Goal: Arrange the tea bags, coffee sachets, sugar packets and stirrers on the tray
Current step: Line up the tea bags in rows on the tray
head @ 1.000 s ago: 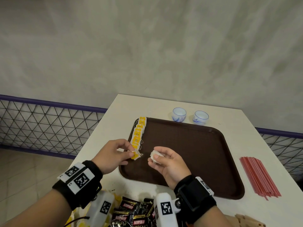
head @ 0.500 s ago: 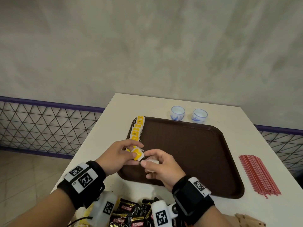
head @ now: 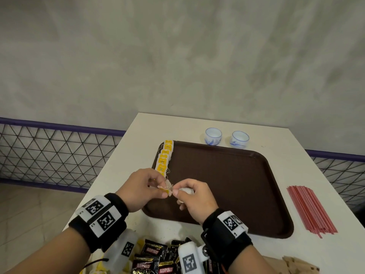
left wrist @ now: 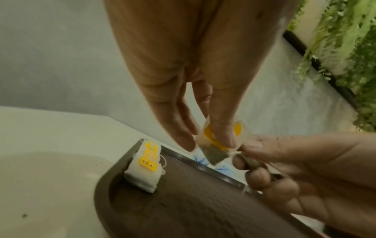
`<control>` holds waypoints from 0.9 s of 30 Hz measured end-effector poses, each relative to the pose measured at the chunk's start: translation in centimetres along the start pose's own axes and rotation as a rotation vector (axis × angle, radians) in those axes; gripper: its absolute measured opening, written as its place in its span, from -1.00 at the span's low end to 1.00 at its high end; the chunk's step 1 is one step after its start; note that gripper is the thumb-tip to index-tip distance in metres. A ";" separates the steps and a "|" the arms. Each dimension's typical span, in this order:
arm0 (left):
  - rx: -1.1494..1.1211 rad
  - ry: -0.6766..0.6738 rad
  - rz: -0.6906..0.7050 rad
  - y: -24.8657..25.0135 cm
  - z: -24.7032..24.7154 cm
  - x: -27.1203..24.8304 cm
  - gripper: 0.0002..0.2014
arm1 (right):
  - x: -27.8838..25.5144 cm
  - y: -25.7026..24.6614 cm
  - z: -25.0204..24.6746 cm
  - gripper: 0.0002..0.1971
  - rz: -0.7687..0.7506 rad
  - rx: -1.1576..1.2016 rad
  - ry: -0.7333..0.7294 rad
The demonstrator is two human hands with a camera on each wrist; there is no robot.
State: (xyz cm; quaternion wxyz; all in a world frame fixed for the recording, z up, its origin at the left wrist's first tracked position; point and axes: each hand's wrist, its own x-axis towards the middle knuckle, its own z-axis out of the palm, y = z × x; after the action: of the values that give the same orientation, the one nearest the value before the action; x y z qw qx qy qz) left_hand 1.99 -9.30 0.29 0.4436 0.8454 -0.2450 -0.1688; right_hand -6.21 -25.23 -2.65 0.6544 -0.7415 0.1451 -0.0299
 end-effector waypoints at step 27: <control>0.354 0.226 -0.035 -4.5 -1.1 4.3 -0.56 | 0.0 0.4 -0.6 -0.87 0.246 0.422 0.009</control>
State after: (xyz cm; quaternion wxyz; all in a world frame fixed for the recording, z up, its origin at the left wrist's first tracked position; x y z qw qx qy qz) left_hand 7.29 -8.83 -3.18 0.3099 0.9278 -0.2046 -0.0349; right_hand -6.41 -25.89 -3.00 0.7927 -0.5652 0.2278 0.0169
